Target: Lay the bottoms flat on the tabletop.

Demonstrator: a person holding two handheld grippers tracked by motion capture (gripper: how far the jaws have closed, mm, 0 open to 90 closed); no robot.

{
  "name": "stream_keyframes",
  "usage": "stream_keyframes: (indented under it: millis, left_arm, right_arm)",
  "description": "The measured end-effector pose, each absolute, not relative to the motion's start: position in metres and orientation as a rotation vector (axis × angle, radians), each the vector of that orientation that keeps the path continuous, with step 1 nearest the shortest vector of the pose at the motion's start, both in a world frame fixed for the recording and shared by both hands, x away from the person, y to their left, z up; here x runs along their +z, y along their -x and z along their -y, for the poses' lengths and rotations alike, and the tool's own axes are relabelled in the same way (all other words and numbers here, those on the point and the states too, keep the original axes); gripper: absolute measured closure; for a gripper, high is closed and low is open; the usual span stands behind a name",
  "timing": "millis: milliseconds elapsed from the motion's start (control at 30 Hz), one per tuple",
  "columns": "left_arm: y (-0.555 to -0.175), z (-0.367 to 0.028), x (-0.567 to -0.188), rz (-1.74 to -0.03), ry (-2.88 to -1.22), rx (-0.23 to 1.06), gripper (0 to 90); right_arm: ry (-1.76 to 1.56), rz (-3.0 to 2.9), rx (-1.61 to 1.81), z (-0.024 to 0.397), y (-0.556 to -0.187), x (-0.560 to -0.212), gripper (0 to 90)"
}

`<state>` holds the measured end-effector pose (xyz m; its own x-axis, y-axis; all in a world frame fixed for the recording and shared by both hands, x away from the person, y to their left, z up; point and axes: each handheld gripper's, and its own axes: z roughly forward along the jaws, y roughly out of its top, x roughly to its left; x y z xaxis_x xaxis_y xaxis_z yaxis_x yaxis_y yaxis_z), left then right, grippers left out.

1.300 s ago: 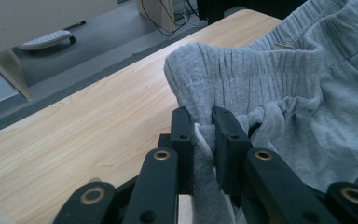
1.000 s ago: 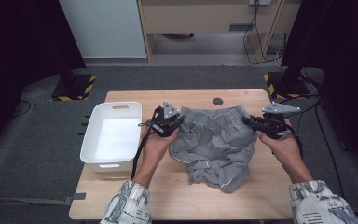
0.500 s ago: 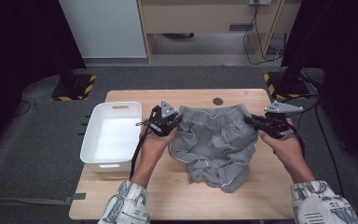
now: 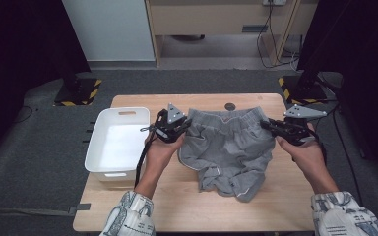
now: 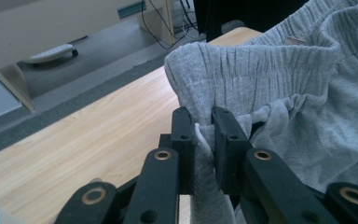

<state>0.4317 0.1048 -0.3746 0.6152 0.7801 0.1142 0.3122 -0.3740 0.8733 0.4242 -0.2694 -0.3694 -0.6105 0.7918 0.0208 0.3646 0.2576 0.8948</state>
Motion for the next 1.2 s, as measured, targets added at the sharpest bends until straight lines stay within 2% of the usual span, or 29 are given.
stream_keyframes:
  millis: [667,1067,1200]
  left_arm:
    - [-0.419,-0.116,-0.342,-0.823,-1.921,0.710,79.9]
    - [-0.403,-0.122,-0.309,-0.770,-1.898,0.745,79.8]
    - [-0.409,-0.124,-0.305,-0.771,-1.912,0.748,79.8]
  right_arm:
    - [-0.989,-2.080,1.358,0.271,-0.410,-0.345,80.3]
    - [-0.915,-2.042,1.376,0.272,-0.389,-0.306,80.3]
    - [-0.902,-2.035,1.353,0.275,-0.390,-0.301,80.3]
